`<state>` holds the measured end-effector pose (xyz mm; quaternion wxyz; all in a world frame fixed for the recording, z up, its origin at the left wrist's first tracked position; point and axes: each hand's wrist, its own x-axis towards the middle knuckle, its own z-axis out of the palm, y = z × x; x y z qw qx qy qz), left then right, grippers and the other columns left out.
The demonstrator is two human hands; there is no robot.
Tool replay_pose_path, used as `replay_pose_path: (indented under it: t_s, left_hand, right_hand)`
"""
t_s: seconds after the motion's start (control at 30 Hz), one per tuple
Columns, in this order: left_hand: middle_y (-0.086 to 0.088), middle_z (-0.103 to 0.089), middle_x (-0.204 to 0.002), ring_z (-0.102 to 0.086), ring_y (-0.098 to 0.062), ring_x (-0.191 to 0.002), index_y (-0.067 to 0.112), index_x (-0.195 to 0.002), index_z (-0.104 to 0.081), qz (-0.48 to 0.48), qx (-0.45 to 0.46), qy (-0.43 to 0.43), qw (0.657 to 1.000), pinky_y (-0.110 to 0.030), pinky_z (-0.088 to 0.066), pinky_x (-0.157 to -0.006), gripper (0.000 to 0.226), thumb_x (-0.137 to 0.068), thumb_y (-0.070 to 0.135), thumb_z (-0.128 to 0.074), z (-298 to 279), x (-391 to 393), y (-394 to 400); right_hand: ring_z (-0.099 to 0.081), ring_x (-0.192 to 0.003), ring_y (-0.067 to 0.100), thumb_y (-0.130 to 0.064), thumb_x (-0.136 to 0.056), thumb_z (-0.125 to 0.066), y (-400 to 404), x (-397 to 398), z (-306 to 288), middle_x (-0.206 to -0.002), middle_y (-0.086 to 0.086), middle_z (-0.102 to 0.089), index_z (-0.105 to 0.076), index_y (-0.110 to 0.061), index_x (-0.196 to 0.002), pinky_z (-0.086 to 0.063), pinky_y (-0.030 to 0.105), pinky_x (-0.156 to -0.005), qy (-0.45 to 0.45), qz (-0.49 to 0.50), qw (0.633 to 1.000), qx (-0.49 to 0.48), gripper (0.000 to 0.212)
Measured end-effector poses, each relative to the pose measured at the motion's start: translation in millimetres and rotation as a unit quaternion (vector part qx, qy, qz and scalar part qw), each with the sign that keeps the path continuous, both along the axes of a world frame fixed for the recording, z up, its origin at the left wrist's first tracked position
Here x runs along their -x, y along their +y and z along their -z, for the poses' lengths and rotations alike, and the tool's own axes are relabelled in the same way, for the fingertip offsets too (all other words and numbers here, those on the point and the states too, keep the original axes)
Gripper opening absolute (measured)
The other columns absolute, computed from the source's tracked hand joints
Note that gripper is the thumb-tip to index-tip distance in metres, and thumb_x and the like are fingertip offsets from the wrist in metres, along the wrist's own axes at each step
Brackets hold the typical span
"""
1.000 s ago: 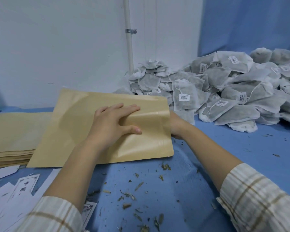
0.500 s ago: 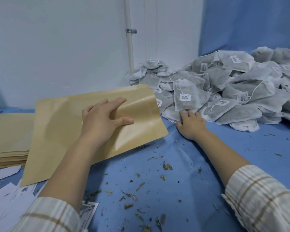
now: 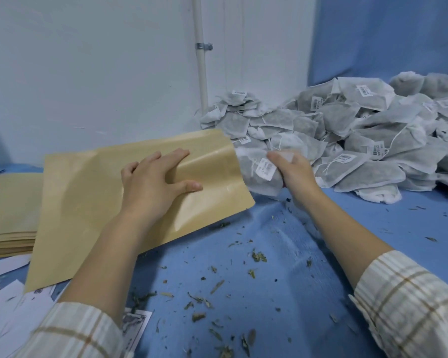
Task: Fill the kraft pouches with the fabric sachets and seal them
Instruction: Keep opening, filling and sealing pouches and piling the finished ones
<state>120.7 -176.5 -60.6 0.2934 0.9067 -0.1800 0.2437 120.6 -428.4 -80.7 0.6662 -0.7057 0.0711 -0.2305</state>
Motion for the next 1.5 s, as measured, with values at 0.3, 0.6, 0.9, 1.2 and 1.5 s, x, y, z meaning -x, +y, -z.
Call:
replay_pose_path:
  t_s: [0.3,0.6,0.9,1.2,1.5]
  left_hand:
    - [0.026,-0.048,-0.131,-0.032,-0.010,-0.136,0.054,-0.120,-0.053,0.146,0.008,0.032,0.989,-0.037,-0.018,-0.115,0.063,-0.060,0.054,-0.073,-5.4,10.7,-26.3]
    - [0.009,-0.060,-0.125,-0.040,-0.015,-0.130,0.050,-0.119,-0.057,0.134,0.017,0.015,0.991,-0.041,-0.023,-0.113,0.066,-0.055,0.068,-0.062,-7.0,9.0,-23.1]
    - [-0.001,-0.063,-0.115,-0.045,-0.019,-0.121,0.042,-0.125,-0.056,0.043,0.012,-0.026,0.999,-0.042,-0.021,-0.110,0.070,-0.060,0.069,-0.056,-7.4,4.7,-11.9]
    - [0.010,-0.051,-0.138,-0.027,-0.008,-0.135,0.046,-0.128,-0.051,0.008,-0.016,-0.031,0.999,-0.025,-0.007,-0.105,0.061,-0.070,0.059,-0.066,-1.4,-1.9,-3.3]
    - [0.005,-0.050,-0.139,-0.024,-0.008,-0.132,0.043,-0.129,-0.052,-0.007,0.008,-0.043,0.999,-0.024,-0.007,-0.106,0.063,-0.070,0.055,-0.070,-2.3,-0.5,-0.8]
  right_hand:
    - [-0.045,-0.044,-0.002,-0.002,-0.098,-0.035,33.6,5.4,-13.6,-0.056,-0.009,-0.047,-0.040,-0.021,-0.069,-0.037,0.010,-0.037,0.122,-0.224,0.967,0.024,0.035]
    - [-0.061,-0.048,0.004,-0.009,-0.096,-0.041,37.6,17.9,-20.4,-0.053,-0.010,-0.063,-0.059,-0.017,-0.078,-0.046,0.014,-0.045,0.110,-0.340,0.934,-0.022,0.027]
    - [-0.029,-0.128,0.034,-0.041,-0.091,-0.040,-19.5,-15.2,18.7,-0.139,0.014,-0.037,-0.048,-0.033,-0.129,-0.026,0.040,-0.107,0.291,0.126,0.863,0.394,0.040]
    - [-0.059,-0.104,0.024,-0.026,-0.069,-0.077,-14.8,-11.9,15.1,-0.110,0.012,-0.065,-0.066,-0.008,-0.104,-0.046,0.033,-0.093,0.062,0.229,0.968,0.077,0.041]
    - [-0.058,-0.061,0.015,0.006,-0.077,-0.063,-4.2,-2.7,-3.2,-0.083,0.009,-0.061,-0.050,-0.012,-0.108,-0.049,0.019,-0.051,-0.063,-0.005,0.969,-0.237,0.038]
